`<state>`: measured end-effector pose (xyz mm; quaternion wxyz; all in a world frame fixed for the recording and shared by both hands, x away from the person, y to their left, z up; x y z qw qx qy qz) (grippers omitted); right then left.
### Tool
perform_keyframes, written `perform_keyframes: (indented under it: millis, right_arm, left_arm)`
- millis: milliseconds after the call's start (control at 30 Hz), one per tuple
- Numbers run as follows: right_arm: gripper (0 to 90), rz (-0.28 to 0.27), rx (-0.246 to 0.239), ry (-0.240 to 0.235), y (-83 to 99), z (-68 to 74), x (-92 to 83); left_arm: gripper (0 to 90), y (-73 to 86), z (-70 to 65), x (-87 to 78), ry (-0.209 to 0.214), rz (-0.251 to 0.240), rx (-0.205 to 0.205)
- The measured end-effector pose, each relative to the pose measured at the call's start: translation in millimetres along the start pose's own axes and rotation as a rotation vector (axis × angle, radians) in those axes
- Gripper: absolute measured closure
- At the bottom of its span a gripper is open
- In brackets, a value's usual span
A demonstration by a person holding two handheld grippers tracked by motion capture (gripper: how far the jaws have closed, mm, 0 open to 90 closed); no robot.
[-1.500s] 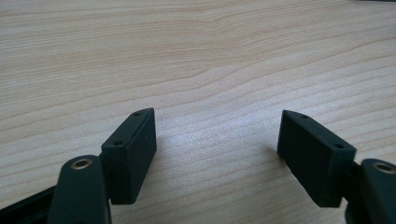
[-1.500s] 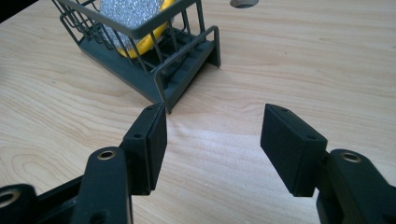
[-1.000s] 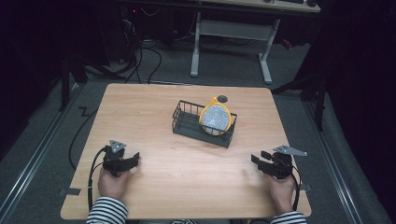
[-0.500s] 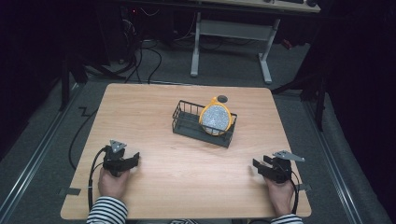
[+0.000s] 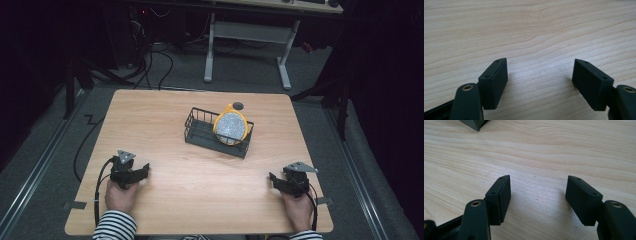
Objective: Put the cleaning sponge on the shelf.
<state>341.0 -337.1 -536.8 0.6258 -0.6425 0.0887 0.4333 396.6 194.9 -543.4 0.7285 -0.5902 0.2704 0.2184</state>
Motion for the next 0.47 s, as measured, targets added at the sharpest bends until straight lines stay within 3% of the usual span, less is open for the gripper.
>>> perform_keyframes:
  millis: [467]
  right_arm:
    - [35.4, 0.003, -0.005, -0.005, 0.1, 0.7, 0.2]
  left_arm:
    - [28.9, 0.0, -0.1, 0.0, -0.001, -0.001, 0.003]
Point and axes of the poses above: each handheld gripper's, and its own axes: x roughly forward along the jaws, y roughly out of its underside, z roughly to its left, the point moved 1 cm from there along x, roughly forward along the jaws, and after that the axes turned 15 degrees about -y, right-handed, at the moved point
